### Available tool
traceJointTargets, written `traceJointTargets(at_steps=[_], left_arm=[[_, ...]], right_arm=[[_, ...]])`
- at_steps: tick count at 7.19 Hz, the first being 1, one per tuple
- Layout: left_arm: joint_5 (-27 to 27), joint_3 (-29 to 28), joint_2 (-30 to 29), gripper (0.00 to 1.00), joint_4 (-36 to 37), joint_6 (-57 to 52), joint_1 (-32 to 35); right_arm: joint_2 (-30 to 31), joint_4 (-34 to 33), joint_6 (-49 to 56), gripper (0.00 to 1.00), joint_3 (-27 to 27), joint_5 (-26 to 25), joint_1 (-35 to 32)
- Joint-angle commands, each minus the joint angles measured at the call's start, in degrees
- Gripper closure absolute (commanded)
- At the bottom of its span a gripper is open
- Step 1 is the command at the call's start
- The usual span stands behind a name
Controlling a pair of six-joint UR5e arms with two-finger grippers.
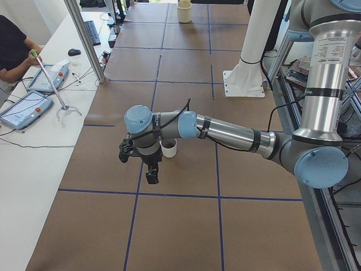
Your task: Left arm hands cup to right arm to dump lemon
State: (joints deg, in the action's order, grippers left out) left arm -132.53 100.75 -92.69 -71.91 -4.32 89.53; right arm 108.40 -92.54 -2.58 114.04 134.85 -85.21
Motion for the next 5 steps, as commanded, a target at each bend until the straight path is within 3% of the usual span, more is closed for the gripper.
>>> traceJointTargets(at_steps=[1, 5], left_arm=[[0.6, 0.3, 1.1, 0.00, -2.0, -0.3, -0.8], [-0.1, 0.1, 1.5, 0.00, -2.5, 0.0, -1.1]], right_arm=[[0.0, 0.0, 0.0, 0.00, 0.0, 0.2, 0.0], [-0.1, -0.1, 0.0, 0.00, -0.3, 0.1, 0.0]])
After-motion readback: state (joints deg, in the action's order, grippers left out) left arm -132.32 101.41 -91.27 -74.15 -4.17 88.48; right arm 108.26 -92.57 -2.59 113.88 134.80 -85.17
